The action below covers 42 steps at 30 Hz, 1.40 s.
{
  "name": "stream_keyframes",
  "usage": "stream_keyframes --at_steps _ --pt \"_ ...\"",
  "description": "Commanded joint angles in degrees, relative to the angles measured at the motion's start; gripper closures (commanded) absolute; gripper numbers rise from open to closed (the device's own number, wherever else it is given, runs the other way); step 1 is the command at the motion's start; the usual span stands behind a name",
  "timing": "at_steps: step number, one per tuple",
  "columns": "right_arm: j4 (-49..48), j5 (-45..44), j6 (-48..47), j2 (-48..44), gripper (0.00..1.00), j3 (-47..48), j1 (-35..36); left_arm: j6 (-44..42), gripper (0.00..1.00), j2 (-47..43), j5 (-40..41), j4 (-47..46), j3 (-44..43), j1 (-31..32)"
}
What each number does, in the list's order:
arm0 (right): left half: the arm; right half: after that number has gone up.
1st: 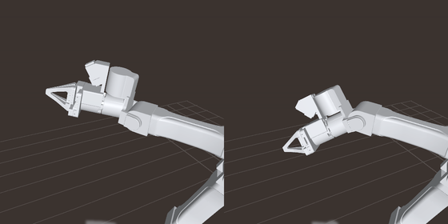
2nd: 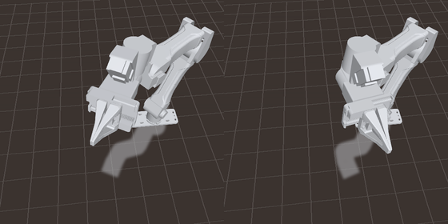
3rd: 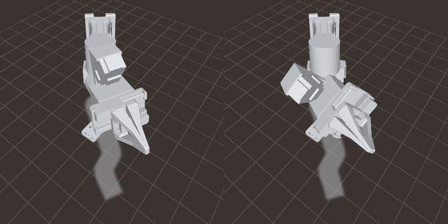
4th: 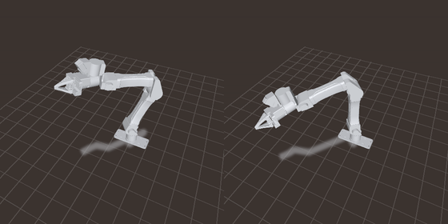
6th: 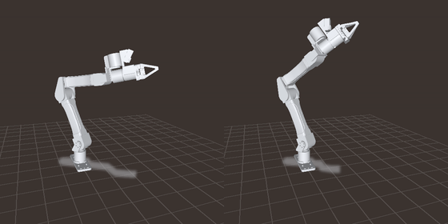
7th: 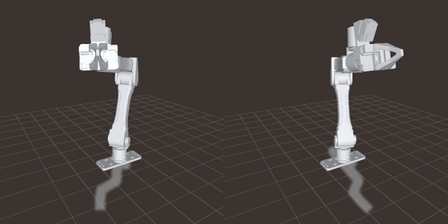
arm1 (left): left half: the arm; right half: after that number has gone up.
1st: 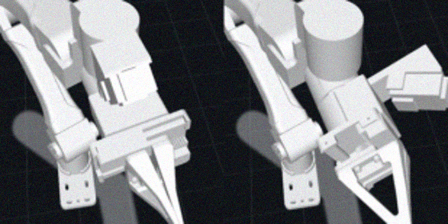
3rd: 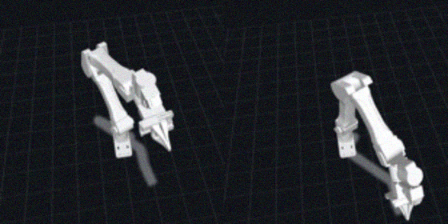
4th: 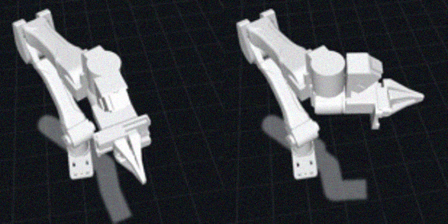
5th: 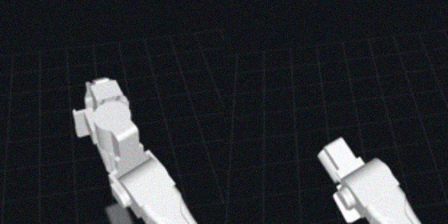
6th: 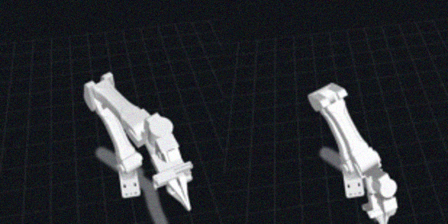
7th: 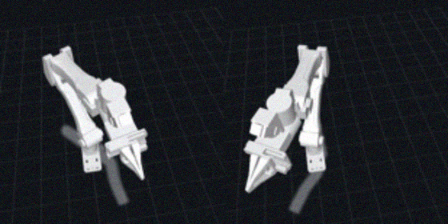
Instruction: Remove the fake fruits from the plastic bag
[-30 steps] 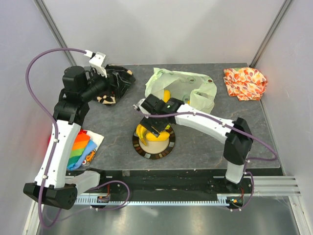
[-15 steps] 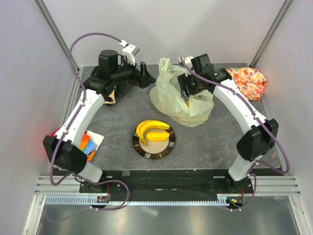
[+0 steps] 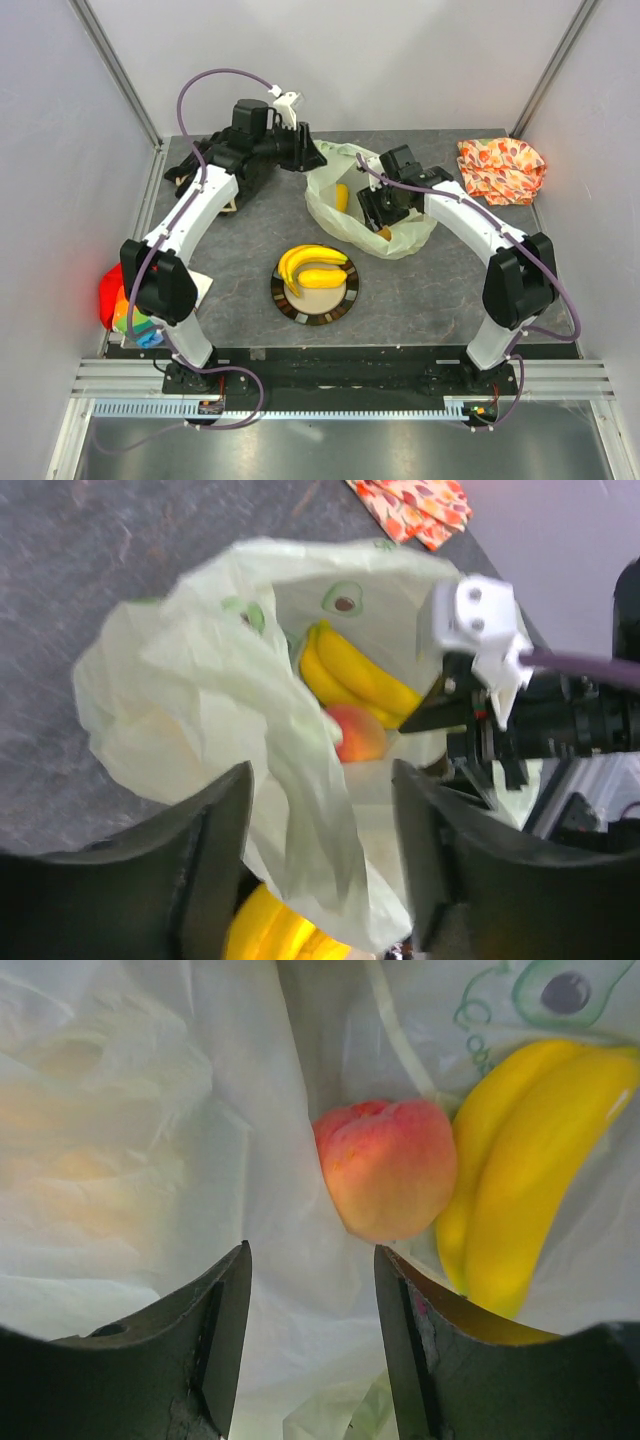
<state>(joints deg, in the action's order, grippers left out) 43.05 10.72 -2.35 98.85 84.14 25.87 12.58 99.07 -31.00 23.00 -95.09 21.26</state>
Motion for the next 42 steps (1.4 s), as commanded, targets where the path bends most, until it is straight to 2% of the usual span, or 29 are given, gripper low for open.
stream_keyframes --at_steps 1,2,5,7,9,12,14,16,19,20,25,32,37,42 --pt "-1.83 0.18 -0.37 -4.01 0.4 -2.13 -0.12 -5.27 0.95 1.49 2.62 1.78 -1.61 0.63" --pt "-2.09 -0.17 -0.98 -4.19 0.4 -1.88 -0.12 -6.33 0.98 0.18 2.18 1.95 0.41 0.72" --pt "-3.93 -1.23 -3.53 -3.49 0.41 0.05 -0.12 -9.4 0.98 -7.2 -1.07 2.83 9.64 0.89" --pt "-4.38 -1.49 -5.11 -2.96 0.44 0.67 -0.12 -11.42 0.98 -14.14 -0.11 4.58 15.44 0.8" --pt "-2.37 -2.81 -6.0 -4.01 0.44 -1.25 -0.12 -15.56 0.98 -20.62 1.9 9.32 19.67 0.89" --pt "0.1 -3.95 -6.88 -6.9 0.44 -7.39 -0.12 -19.78 0.98 -25.57 2.35 14.42 24.06 0.89" --pt "-1.81 -3.78 -7.14 -8.31 0.44 -11.52 -0.2 -20.48 0.98 -25.94 3.67 14.61 25.82 0.89" --pt "-5.86 -1.59 -7.49 -7.71 0.44 -11.37 -0.2 -21.36 0.98 -24.2 4.1 12.78 25.74 0.89" --pt "-8.94 -0.09 -6.45 -1.4 0.44 -4.18 -0.2 -21.89 0.98 -20.6 5.6 10.31 24.08 0.89" --pt "-8.95 0.78 -5.92 0.8 0.44 1.41 -0.12 -21.81 0.98 -19.36 5.69 10.13 22.25 0.89" --pt "-8.24 7.45 5.21 13.9 0.39 14.71 -0.12 -16.99 0.98 -15.66 6.73 9.34 17.92 0.89" --pt "-11.05 10.54 14.64 23.39 0.31 18.24 0.41 -9.16 0.98 -15.31 12.01 5.83 16.26 0.63" --pt "-13.16 8.36 18.42 27.7 0.28 22.99 1.73 -8.71 0.98 -13.73 13.6 5.39 12.3 0.54" --pt "-15.18 8.18 23.17 32.54 0.23 28.35 3.31 -9.06 0.98 -13.46 12.37 5.47 12.55 0.45"
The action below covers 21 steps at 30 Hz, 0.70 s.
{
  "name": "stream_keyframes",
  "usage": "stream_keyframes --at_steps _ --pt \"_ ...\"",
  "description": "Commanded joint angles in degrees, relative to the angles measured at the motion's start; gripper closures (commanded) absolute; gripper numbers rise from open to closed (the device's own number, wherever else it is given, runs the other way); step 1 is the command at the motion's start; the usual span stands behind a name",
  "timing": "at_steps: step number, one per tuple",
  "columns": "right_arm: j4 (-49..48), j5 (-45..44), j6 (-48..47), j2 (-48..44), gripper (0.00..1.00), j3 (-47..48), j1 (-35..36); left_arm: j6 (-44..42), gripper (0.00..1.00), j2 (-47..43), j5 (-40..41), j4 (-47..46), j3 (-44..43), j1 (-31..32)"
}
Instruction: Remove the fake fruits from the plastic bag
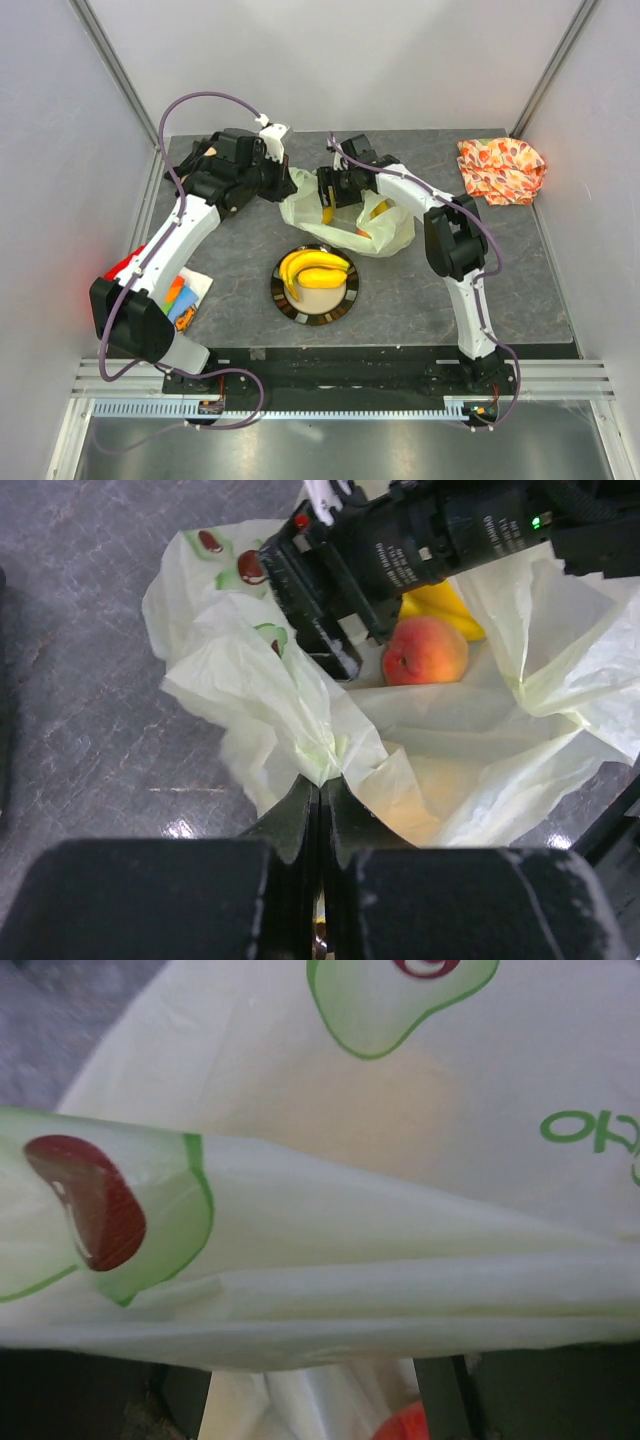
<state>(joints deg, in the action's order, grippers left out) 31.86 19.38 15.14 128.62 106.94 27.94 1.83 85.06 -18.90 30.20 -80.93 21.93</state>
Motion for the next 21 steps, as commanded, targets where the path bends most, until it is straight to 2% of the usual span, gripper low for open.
stream_keyframes --at_steps 1,5,8,9,12,16,21 --pt "-4.0 -1.44 6.22 4.26 0.24 6.09 1.5 1.78 0.98 0.46 0.18 -1.72 -1.43 -0.14" --pt "-3.12 -7.41 7.63 6.99 0.27 7.15 2.03 1.69 0.99 0.2 0.0 -1.72 -1.25 -0.22" --pt "-2.68 -9.18 5.09 7.35 0.46 7.15 1.94 0.99 0.98 0.46 1.75 -1.72 -1.69 -0.22" --pt "-2.24 -8.75 2.73 6.48 0.57 6.97 1.76 0.81 0.98 0.46 2.02 -1.89 -1.87 -0.22" --pt "-2.15 -6.64 -1.23 2.54 0.7 5.49 0.71 0.64 0.98 1.08 3.07 -2.51 -1.96 -0.22" --pt "-1.36 -2.78 -4.76 -4.68 0.76 2.76 -2.01 0.99 0.98 2.48 4.57 -3.56 -2.04 -0.75" --pt "6.71 4.78 -14.07 -14.07 0.78 1.26 -4.3 0.9 0.99 5.82 5.71 -4.79 -6.25 -1.72"
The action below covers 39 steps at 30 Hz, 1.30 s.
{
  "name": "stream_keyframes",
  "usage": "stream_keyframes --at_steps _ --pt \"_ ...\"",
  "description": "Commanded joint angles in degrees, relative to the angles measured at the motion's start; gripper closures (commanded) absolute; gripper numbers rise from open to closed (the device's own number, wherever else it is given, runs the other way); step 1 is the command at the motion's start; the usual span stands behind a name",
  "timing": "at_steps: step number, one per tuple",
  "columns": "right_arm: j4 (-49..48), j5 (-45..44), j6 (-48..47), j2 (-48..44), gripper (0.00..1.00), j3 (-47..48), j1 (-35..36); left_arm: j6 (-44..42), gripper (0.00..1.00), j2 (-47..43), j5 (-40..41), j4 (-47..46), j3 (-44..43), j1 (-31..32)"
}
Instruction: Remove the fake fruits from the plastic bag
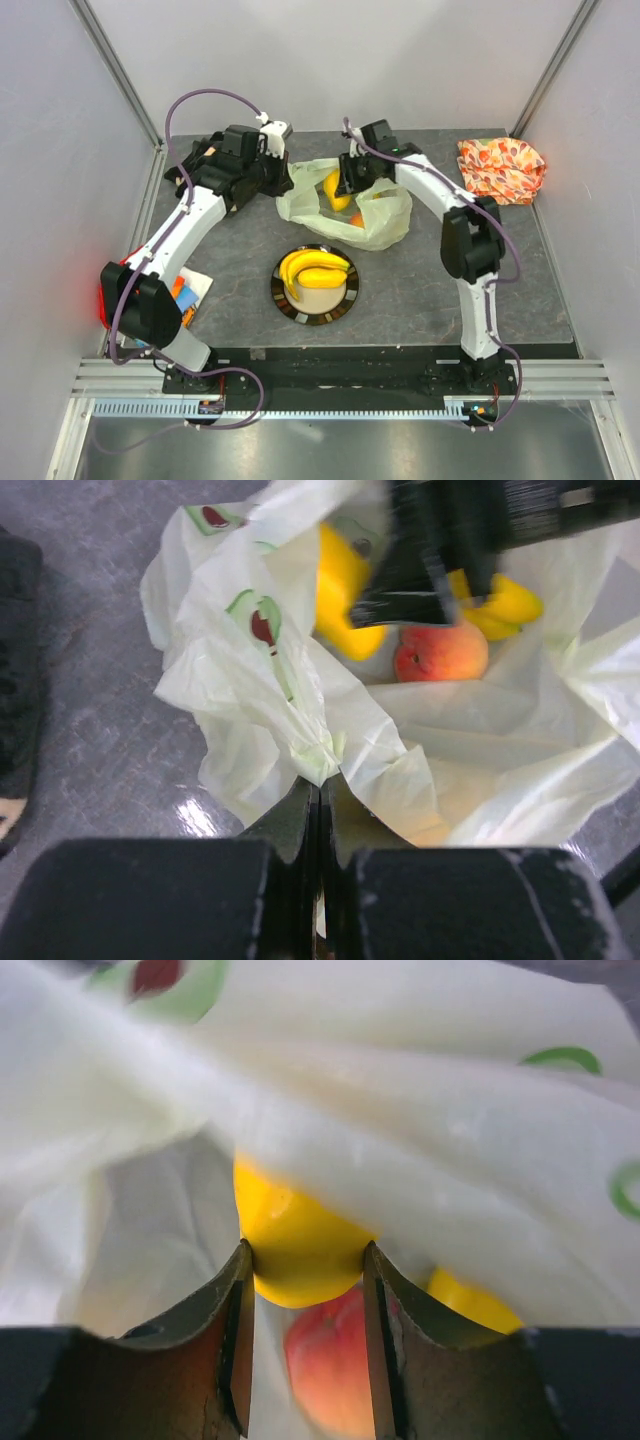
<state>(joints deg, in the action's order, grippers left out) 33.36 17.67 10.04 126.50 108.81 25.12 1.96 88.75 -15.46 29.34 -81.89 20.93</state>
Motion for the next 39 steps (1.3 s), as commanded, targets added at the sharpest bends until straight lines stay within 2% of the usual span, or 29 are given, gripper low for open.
stream_keyframes --at_steps 1,5,8,9,11,14,17,20,21,23,26,28,30,34,39 --pt "6.0 8.76 -12.64 -13.45 0.78 -1.49 -1.66 0.42 0.98 2.82 2.45 -4.64 -6.0 -0.71" --pt "7.42 13.97 -21.28 -20.75 0.79 -9.64 -1.66 -1.34 0.97 5.99 1.07 -5.35 -11.35 -0.71" --pt "6.72 14.67 -26.19 -25.76 0.8 -13.26 -1.57 -1.78 0.82 8.54 -0.35 -4.56 -14.52 -0.71" --pt "5.93 14.93 -26.82 -28.21 0.8 -13.8 -1.57 -1.78 0.62 8.98 -0.18 -4.3 -14.96 -0.63" --pt "3.65 15.81 -28.05 -31.81 0.8 -14.76 -1.48 -3.54 0.47 9.07 -0.18 -3.51 -15.84 -0.63" --pt "-0.47 13.63 -27.89 -36.39 0.81 -15.21 -1.22 -4.15 0.33 8.2 -0.18 -2.8 -15.76 -0.63" --pt "-3.91 11.78 -28.5 -40.17 0.81 -14.34 -0.6 -5.21 0.27 5.39 0.17 -2.54 -14.62 -0.63" --pt "-2.27 11.24 -31.74 -42.11 0.81 -10.92 1.5 -6.44 0.23 1.79 1.13 -2.45 -12.78 -0.71" --pt "-0.6 13.59 -34.8 -42.56 0.8 -10.03 2.38 -6.53 0.23 0.99 1.4 -2.36 -12.42 -0.71" --pt "4.31 14.24 -38.85 -44.31 0.8 -10.28 6.93 -6.53 0.22 -1.2 1.58 -2.27 -11.37 -0.8" --pt "10.99 9.68 -47.2 -45.81 0.79 -15.99 16.6 -5.82 0.21 -5.06 0.96 -2.27 -9.44 -1.06" --pt "12.25 5.73 -49.23 -45.9 0.8 -21.76 22.48 -5.04 0.2 -7.53 -0.26 -1.75 -7.51 -1.76" --pt "12.51 3.96 -49.42 -45.29 0.81 -25.04 24.79 -4.42 0.2 -11.99 -1.32 -1.13 -6.1 -2.82" --pt "13.39 0.44 -51.26 -43.62 0.82 -32.07 30.14 -0.57 0.2 -19.74 -6.58 -0.78 0.12 -8.51" --pt "13.04 -4.39 -51.7 -41.16 0.83 -35.07 33.49 4.0 0.21 -27.83 -10.72 -2.18 6.82 -16.08"
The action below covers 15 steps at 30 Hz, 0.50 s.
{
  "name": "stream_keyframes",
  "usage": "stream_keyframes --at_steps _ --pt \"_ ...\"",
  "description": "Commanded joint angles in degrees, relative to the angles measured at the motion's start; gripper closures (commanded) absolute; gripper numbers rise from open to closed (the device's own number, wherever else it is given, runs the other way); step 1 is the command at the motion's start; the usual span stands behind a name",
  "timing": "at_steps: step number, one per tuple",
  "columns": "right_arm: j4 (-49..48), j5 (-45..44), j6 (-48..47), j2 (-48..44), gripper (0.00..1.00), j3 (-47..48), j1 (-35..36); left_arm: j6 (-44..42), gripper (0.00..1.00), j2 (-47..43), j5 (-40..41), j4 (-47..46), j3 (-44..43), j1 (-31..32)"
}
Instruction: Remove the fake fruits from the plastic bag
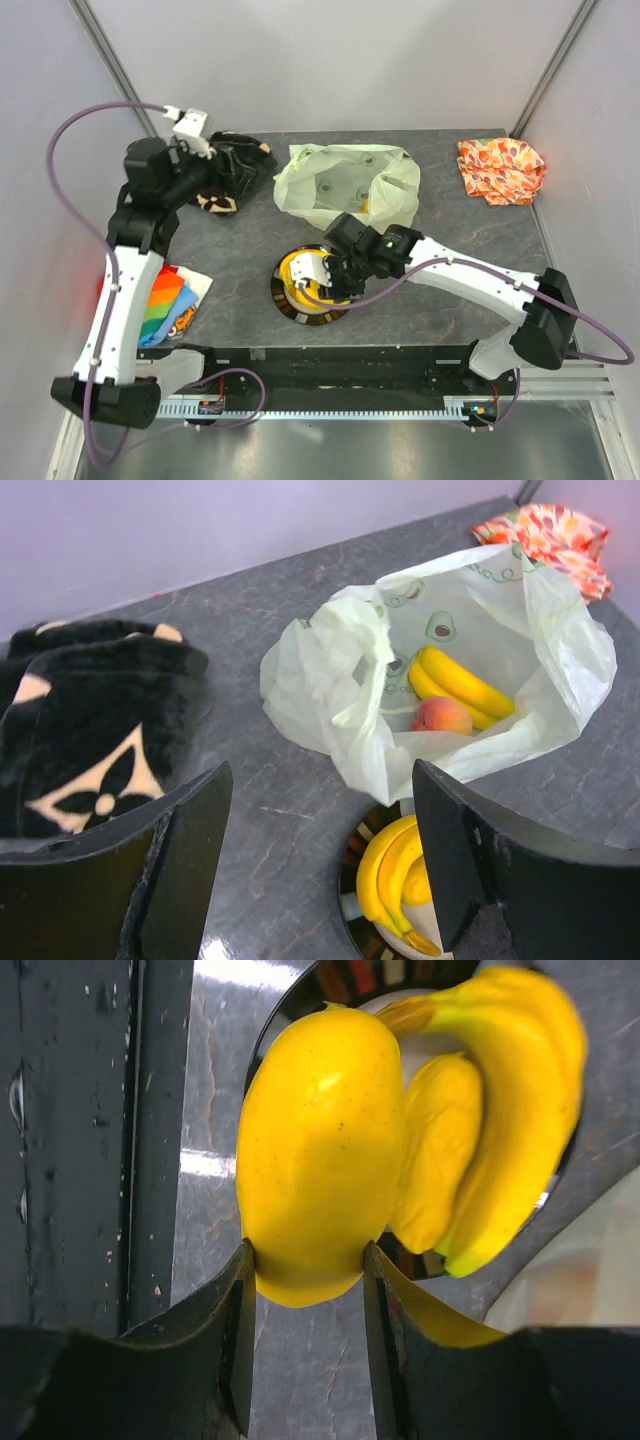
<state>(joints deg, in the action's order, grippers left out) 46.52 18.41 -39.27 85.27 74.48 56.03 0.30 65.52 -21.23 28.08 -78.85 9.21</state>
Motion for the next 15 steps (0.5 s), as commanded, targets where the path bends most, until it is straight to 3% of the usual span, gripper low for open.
stream_keyframes --at_steps 1,6,15 --pt "-0.55 -5.4 -1.96 0.5 0.83 -1.26 3.2 6.55 0.21 -6.44 -5.83 -0.83 4.83 -6.55" --pt "-3.1 -7.51 0.24 4.63 0.83 -2.76 5.32 8.49 0.22 -9.88 -9.96 -0.92 6.43 -8.86" --pt "-8.46 -20.25 -1.16 9.55 0.85 -5.04 6.02 9.81 0.23 -10.67 -12.07 -1.53 5.9 -11.58"
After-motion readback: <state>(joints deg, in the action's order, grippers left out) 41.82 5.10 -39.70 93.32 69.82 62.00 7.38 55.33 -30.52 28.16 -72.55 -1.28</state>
